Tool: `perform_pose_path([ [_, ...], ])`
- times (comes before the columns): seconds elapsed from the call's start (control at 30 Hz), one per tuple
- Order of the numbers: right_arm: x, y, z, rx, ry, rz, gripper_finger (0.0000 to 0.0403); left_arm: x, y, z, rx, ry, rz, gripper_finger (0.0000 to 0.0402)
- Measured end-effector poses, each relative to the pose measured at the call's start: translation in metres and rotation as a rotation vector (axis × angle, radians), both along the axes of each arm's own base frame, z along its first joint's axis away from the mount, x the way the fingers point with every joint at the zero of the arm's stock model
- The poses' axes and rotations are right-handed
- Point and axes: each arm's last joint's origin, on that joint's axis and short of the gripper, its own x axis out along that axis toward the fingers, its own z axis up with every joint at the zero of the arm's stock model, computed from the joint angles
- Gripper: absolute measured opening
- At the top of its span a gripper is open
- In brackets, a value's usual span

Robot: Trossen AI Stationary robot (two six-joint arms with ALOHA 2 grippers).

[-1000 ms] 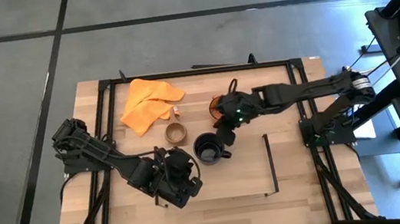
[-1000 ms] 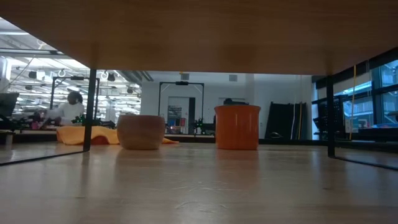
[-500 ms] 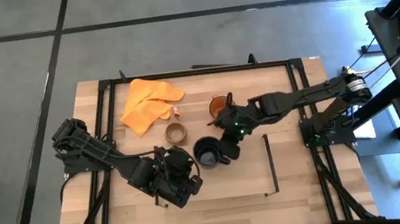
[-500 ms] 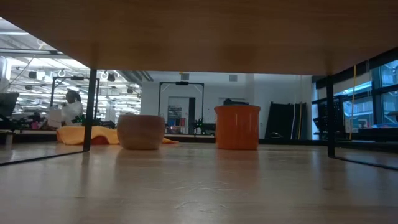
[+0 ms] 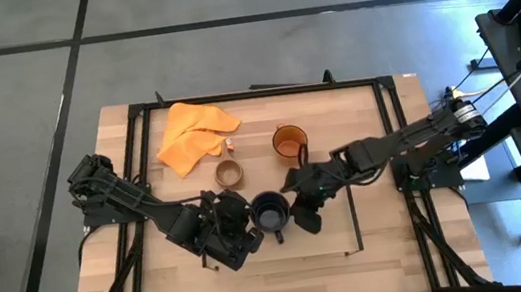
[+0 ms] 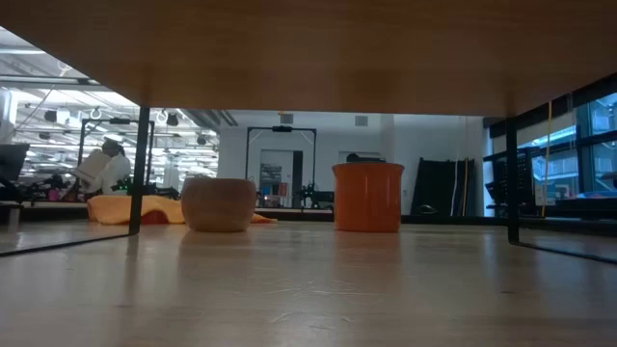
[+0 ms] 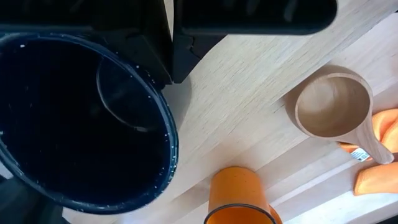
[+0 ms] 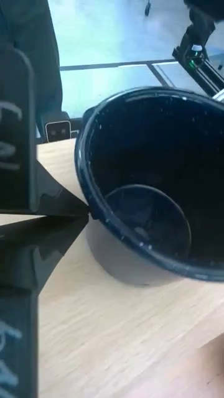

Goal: Stack small to large cups/mugs on shelf
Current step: Put the dark blue mug on the shelf

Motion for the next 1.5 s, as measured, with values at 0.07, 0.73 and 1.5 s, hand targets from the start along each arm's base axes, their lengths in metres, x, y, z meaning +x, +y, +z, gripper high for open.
perform_pose_path([
  [0.07, -0.001, 0.005, 0.000, 0.000, -0.004, 0.010, 0.0008, 0.000, 0.000, 0.000, -0.001, -0.002, 0.000, 0.0002],
  [0.73, -0.005, 0.027, 0.004, 0.026, -0.044, 0.024, 0.0009, 0.001, 0.000, 0.000, -0.004, -0.007, 0.000, 0.0002],
  [1.5, -0.011, 0.012, -0.006, -0.097, 0.073, 0.003, 0.0009, -0.007, -0.016, 0.000, -0.051, -0.013, -0.037, 0.0013],
])
